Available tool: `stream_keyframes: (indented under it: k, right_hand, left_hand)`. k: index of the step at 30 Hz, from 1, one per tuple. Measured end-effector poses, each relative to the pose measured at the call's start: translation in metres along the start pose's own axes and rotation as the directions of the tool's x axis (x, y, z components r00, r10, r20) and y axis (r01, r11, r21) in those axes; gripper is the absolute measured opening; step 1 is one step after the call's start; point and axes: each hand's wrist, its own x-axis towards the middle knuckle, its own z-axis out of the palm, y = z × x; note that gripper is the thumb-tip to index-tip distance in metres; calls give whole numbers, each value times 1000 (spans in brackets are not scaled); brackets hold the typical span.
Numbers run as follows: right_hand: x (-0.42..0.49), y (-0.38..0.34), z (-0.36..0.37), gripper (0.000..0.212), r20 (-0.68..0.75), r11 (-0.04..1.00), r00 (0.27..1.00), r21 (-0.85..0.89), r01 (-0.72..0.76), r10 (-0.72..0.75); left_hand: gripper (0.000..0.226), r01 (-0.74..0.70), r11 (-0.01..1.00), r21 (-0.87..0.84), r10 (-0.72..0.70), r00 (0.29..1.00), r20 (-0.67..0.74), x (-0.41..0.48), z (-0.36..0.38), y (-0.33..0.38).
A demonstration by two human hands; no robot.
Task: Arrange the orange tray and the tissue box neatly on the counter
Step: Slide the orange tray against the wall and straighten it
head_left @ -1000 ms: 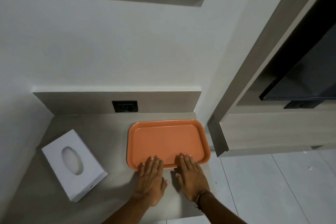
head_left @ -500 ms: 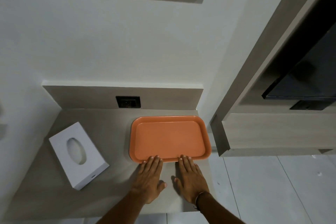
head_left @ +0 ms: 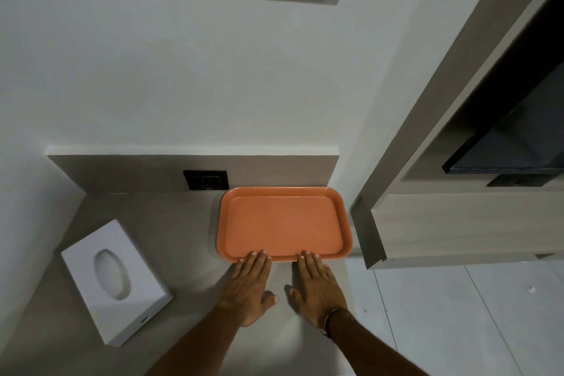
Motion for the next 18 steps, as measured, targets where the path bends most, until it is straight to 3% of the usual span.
stream_keyframes:
  k: [18]
  right_hand:
    - [-20,-12,-13,85,19,999,999,-28,40,-39]
  left_hand:
    - [89,45,999,14,-44,997,-67,-30,3,2]
